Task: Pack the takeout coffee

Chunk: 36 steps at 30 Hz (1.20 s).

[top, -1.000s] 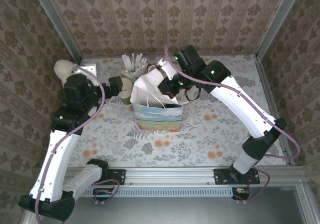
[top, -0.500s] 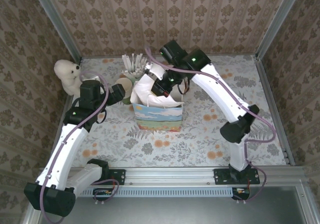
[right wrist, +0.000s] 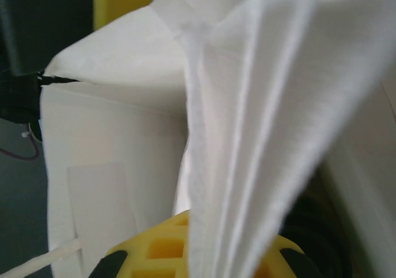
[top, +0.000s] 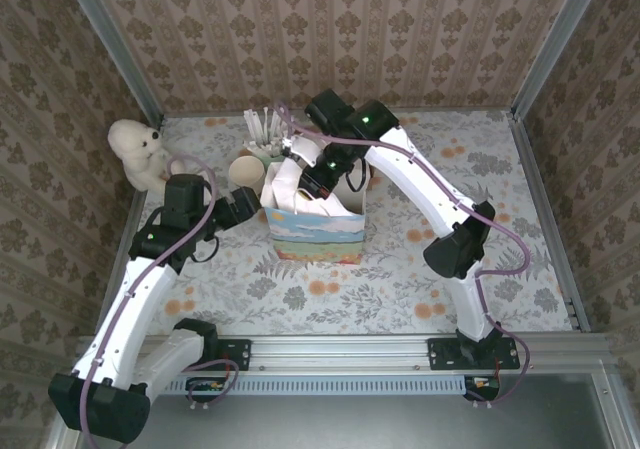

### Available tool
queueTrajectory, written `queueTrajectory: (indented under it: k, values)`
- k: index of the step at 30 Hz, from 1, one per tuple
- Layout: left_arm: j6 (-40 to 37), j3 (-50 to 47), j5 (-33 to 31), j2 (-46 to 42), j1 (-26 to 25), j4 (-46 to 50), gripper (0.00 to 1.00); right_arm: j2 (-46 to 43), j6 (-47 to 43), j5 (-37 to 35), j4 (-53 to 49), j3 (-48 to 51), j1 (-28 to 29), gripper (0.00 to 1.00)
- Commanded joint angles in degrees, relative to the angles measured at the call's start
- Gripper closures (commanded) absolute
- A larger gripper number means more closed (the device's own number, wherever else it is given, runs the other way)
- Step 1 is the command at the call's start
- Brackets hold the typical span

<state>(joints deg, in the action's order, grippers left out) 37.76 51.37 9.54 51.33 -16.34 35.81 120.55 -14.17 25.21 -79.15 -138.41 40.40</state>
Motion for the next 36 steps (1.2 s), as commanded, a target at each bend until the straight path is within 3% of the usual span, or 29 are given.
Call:
queueTrajectory:
  k: [1, 10, 19, 26, 36]
  values:
    - [1.63, -0.84, 5.48, -0.8, 0.36, -1.76, 0.0, 2.29, 1.52, -2.03, -1.96, -0.47, 1.7, 0.96]
    - [1.19, -0.66, 8.52, -0.91, 0.34, -1.69, 0.0, 3.8, 0.77, -4.47, 0.93, 3.46, 3.42, 0.93]
    - [1.83, -1.72, 6.37, -1.96, 0.35, -1.43, 0.0, 4.22, -0.04, -7.7, 5.19, 8.96, 3.94, 0.91]
    - [2.48, -3.26, 5.93, -1.35, 0.43, -2.4, 0.0, 5.27, -2.33, -11.2, 2.57, 6.93, 5.02, 0.69]
    - [3.72, -3.21, 7.86, 0.17, 0.52, -3.82, 0.0, -1.37, -3.14, -13.18, 7.41, 6.77, 5.08, 0.34]
